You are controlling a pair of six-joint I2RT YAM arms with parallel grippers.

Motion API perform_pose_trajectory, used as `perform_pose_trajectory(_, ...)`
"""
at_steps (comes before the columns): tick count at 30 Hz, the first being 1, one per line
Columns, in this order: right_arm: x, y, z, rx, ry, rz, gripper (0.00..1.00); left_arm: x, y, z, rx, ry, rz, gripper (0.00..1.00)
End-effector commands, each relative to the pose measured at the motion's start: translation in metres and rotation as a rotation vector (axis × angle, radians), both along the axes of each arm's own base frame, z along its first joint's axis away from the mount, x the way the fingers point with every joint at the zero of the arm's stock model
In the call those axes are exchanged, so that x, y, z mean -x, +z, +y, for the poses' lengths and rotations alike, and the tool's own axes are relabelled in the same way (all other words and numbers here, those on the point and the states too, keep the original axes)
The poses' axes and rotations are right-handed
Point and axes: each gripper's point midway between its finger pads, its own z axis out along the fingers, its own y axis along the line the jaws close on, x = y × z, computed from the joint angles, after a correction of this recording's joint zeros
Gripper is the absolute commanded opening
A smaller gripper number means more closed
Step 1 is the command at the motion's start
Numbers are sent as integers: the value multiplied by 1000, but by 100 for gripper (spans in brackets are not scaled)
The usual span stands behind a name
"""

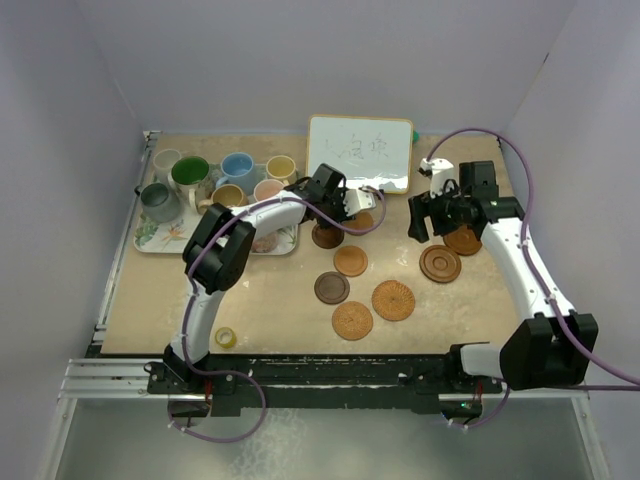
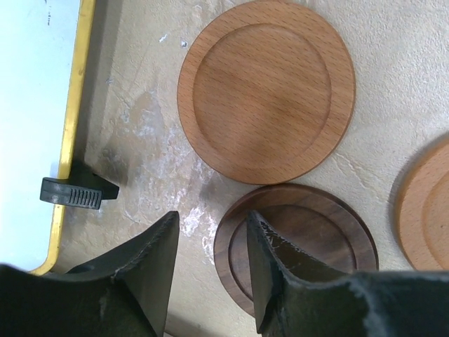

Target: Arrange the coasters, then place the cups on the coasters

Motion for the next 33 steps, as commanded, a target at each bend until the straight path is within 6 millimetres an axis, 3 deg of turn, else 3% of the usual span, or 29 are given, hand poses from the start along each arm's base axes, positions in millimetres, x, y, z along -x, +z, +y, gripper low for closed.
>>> perform_pose_trajectory(1, -6, 21, -6, 15, -20, -110, 81, 3, 31, -8, 63, -5, -1, 42)
perform_pose_trajectory(10, 5, 24, -1, 12, 49, -138, 82, 17, 90, 2, 169, -16, -47, 54)
perform_pose_trajectory(17, -4, 8, 28, -38, 146, -94, 82, 43, 132, 51, 210, 57, -53, 61)
perform_pose_trajectory(24, -14, -19, 85, 34, 304, -68, 82, 70, 186, 110, 254, 179, -126, 67)
perform_pose_trajectory(29, -3, -49, 135, 90, 460, -25, 83, 73, 203, 169, 275, 330, -153, 74)
perform_pose_trajectory(33, 5, -67, 168, 142, 544, -23, 83, 80, 216, 203, 287, 430, -191, 82)
